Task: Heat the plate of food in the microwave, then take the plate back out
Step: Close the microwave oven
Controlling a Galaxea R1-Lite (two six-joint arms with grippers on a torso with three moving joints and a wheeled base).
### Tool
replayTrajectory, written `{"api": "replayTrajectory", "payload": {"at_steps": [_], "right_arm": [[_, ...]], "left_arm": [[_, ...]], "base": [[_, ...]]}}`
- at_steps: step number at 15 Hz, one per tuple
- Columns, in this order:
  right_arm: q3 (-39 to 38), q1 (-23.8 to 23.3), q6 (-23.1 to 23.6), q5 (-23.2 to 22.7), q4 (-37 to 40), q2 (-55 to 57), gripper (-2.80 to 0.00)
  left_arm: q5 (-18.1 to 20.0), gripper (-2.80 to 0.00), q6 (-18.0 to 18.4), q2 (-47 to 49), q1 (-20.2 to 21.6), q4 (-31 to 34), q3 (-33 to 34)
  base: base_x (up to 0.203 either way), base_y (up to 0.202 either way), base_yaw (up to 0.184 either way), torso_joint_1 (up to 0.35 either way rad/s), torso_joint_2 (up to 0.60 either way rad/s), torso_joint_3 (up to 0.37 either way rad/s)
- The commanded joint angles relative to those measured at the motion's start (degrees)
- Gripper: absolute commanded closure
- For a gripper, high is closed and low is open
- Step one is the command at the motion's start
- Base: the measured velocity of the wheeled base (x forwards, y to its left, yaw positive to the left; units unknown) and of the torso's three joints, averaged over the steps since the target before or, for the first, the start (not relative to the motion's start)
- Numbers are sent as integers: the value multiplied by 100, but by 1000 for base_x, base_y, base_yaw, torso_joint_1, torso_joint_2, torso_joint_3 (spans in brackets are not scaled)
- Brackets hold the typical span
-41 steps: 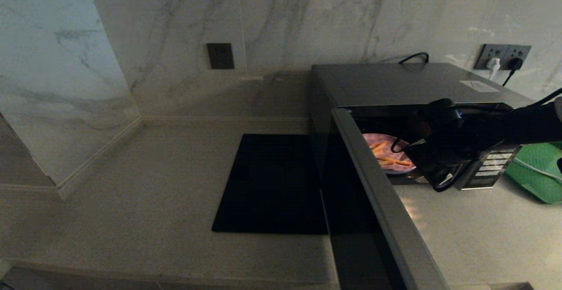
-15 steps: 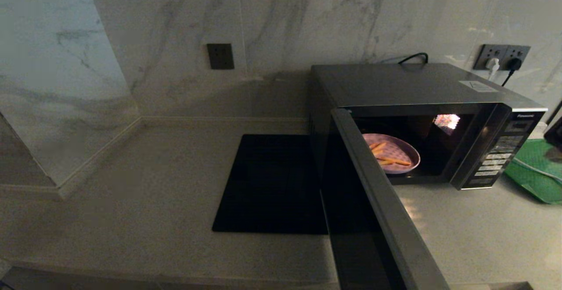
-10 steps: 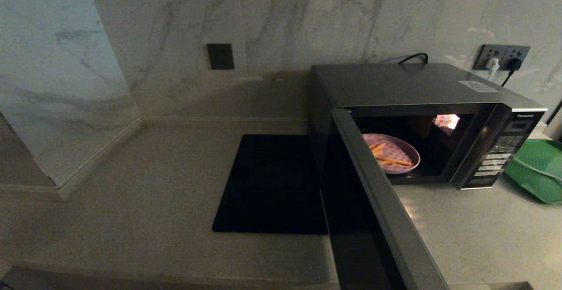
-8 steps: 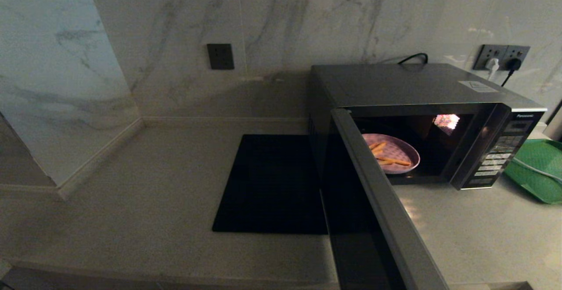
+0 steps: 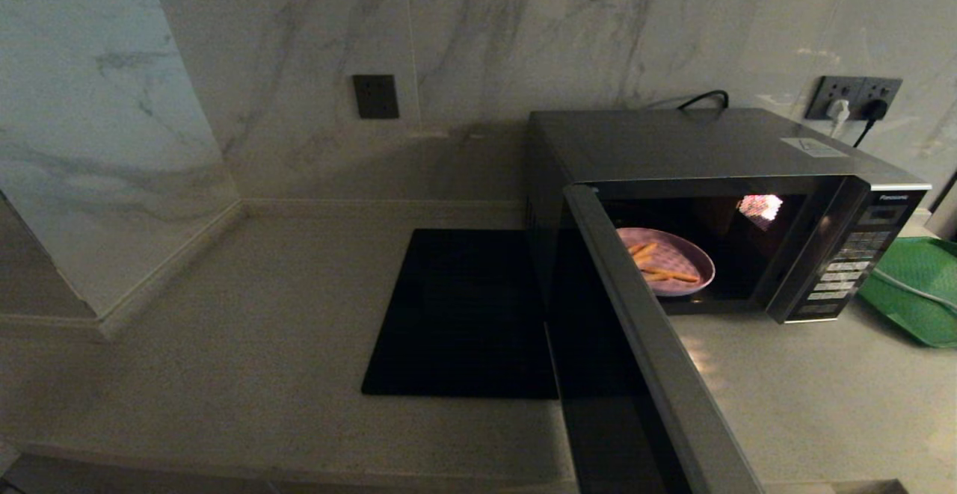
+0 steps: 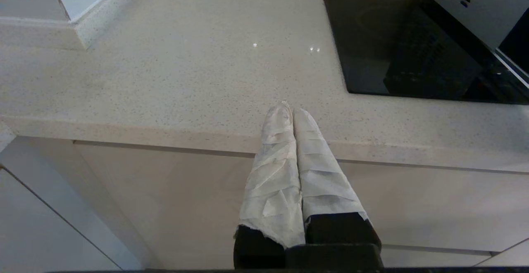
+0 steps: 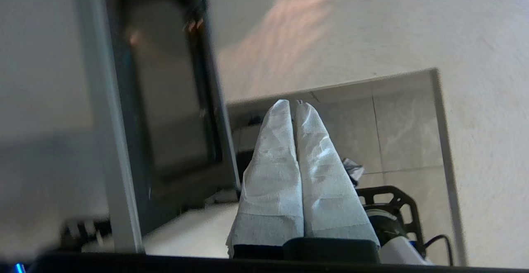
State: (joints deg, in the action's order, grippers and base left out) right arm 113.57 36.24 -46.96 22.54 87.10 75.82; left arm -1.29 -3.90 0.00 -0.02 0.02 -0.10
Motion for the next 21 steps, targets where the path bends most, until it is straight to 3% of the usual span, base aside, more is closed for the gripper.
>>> {"api": "replayTrajectory", "payload": {"at_steps": [1,4,11,18,21], "right_arm": [[8,417,91,6,56,163,0],[8,664,136,6,32,658,0],[16,1966,224,34,-1521,1370,0],[16,2722,228,189,-1615,1513,0],[16,3114,215,595,-1630,1753,0]], "left_arm": [[-3,0,-5,0,2,-2,1],[-3,0,-5,0,2,-2,1],[-3,0,-5,0,2,-2,1],[-3,0,-5,0,2,-2,1],[-3,0,-5,0,2,-2,1]], "base": [[0,0,0,0,0,0],[0,0,0,0,0,0],[0,0,0,0,0,0],[0,0,0,0,0,0],[0,0,0,0,0,0]]}}
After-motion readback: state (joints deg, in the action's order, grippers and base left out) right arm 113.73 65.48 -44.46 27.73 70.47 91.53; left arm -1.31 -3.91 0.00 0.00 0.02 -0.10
